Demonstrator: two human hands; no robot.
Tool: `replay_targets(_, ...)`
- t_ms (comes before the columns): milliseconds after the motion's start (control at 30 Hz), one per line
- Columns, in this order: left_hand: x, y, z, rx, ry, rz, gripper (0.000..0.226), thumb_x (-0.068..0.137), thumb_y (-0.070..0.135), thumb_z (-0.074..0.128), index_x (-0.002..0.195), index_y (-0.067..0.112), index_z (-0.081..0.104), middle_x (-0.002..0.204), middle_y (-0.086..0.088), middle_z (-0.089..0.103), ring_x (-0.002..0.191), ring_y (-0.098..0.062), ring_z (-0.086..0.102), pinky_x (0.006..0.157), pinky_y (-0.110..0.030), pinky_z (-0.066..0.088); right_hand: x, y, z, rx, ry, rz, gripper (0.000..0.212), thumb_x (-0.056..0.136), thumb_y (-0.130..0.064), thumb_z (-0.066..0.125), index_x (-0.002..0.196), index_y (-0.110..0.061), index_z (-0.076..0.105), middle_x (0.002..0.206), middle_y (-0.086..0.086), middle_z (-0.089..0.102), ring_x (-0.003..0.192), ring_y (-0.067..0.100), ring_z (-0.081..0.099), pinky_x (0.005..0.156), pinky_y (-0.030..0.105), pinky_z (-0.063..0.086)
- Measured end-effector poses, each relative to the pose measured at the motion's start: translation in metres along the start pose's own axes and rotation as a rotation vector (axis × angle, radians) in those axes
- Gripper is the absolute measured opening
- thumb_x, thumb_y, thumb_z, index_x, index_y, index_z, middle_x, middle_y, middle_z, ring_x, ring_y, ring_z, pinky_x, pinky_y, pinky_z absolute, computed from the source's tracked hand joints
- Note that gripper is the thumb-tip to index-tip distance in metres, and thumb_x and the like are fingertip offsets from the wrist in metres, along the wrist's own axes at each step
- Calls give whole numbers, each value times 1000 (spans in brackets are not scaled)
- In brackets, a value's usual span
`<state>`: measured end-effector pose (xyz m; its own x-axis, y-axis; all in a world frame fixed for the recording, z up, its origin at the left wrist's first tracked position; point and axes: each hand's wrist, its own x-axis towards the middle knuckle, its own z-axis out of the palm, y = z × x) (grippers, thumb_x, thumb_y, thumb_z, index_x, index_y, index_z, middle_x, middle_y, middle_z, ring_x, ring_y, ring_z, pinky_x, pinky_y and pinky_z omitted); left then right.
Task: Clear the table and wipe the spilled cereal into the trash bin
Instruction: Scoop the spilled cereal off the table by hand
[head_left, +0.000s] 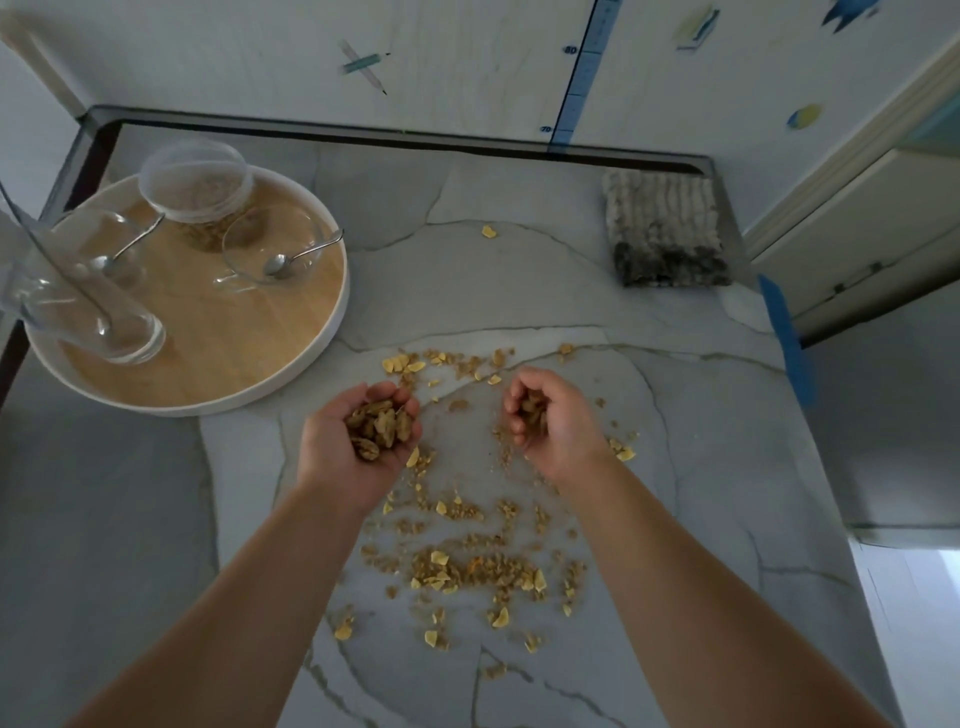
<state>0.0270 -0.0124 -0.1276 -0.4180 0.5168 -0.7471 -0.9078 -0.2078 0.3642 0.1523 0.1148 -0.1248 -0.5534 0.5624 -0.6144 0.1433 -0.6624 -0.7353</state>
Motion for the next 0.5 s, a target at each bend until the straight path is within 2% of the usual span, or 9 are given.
replay_targets(100,1,-2,0,9,11,6,32,91,18,43,67,6,60,69,-10,64,59,-21,62,57,-25,54,12,0,2,-643,194,-137,20,94,-26,48,81,-14,58,67,-3,53,52,8,45,51,24,35)
replay_targets(133,1,-2,0,18,16,6,31,91,18,43,68,6,60,70,-10,63,60,-20,62,57,-26,53,18,1,3,-816,246,-203,18,94,-29,48,92,-15,59,76,-5,56,61,8,50,58,25,38)
replay_targets(200,0,-3,1,26,26,-3,29,90,18,44,70,5,59,70,-11,63,62,-21,62,57,-26,53,29,-1,8,-1052,293,-286,28,94,-32,48,114,-14,53,96,-2,60,82,14,57,68,27,42)
replay_targets(300,-1,-5,4,20,46,-24,28,90,17,44,71,4,60,68,-11,64,64,-21,61,58,-27,53,42,-7,18,-1292,305,-265,37,95,-29,46,126,-10,41,116,8,62,102,27,60,73,33,44)
replay_targets(400,-1,-3,5,21,51,-28,28,90,17,44,71,5,60,68,-11,64,64,-22,61,58,-27,52,52,-11,22,-1477,338,-243,32,94,-26,48,121,-7,43,108,10,64,97,28,61,67,30,42)
replay_targets(500,-1,-1,5,22,39,-36,27,90,18,44,71,5,60,72,-11,63,66,-22,60,59,-28,51,55,-12,22,-1403,293,-246,24,92,-24,51,110,-9,50,97,5,63,88,22,60,65,26,41)
